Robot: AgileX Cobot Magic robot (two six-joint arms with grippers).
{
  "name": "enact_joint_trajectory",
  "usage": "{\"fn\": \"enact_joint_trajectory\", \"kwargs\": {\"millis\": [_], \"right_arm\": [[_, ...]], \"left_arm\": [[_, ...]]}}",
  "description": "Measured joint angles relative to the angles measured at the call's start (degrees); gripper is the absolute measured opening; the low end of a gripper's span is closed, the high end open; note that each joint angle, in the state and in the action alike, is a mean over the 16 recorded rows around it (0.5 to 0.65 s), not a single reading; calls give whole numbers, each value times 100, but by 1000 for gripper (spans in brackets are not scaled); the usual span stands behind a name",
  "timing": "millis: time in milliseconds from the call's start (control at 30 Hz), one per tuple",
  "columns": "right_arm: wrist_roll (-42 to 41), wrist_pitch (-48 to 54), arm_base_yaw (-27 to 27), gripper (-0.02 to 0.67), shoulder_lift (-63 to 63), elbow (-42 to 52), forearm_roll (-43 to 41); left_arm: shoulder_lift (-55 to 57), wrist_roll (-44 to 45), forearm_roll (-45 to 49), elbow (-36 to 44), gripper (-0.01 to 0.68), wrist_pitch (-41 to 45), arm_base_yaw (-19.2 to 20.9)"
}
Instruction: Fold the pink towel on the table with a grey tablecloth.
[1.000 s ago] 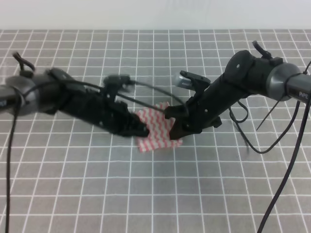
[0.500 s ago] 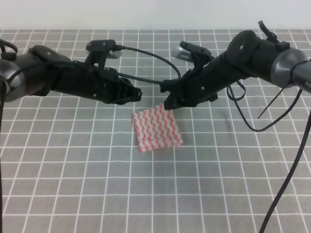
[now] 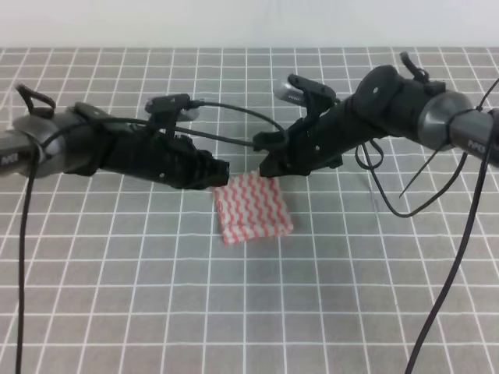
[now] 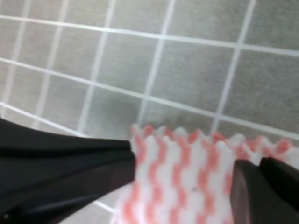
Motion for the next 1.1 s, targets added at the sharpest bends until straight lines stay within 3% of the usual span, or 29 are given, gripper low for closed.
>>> {"fn": "enact_joint_trajectory", "kwargs": {"millis": [1100], "right_arm": [[-41, 512, -149, -13, 83, -166, 112]], "left_arm": [[183, 78, -18, -626, -3, 551, 150]]}}
